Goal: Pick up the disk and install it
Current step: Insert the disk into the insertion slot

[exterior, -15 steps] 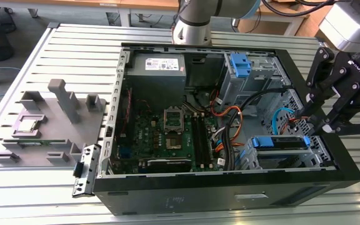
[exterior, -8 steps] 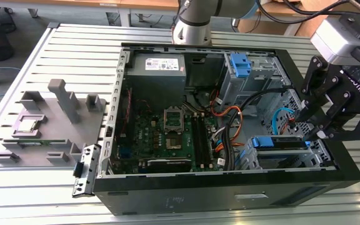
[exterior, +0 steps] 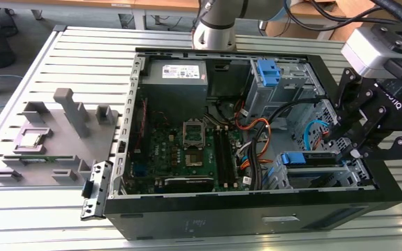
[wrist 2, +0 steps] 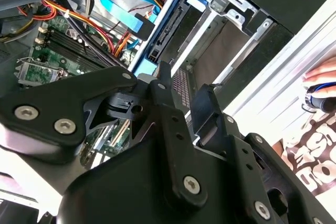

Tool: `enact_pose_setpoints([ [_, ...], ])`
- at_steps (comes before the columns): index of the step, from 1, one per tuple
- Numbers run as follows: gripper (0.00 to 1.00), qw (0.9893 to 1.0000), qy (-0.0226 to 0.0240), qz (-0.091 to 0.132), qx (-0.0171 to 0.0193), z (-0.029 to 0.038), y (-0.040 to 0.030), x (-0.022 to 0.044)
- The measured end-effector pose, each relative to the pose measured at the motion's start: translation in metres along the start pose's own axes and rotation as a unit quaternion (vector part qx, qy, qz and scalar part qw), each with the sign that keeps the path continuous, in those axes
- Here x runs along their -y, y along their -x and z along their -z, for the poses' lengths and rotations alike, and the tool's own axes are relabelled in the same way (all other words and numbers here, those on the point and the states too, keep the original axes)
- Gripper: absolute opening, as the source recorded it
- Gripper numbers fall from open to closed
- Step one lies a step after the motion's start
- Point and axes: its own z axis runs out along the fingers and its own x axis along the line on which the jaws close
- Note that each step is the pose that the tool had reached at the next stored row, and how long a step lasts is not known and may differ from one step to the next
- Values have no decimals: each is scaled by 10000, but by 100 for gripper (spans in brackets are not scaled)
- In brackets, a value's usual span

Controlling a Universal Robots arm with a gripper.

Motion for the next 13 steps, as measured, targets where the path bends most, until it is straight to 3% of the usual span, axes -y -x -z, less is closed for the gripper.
enact_pose_setpoints([
  [5, 42, 10000, 1, -3, -58, -90, 12, -8],
  [9, 42, 10000, -7, -17, -60, -137, 13, -11],
  [13, 42, 10000, -8, -21, -60, -142, 13, -11],
])
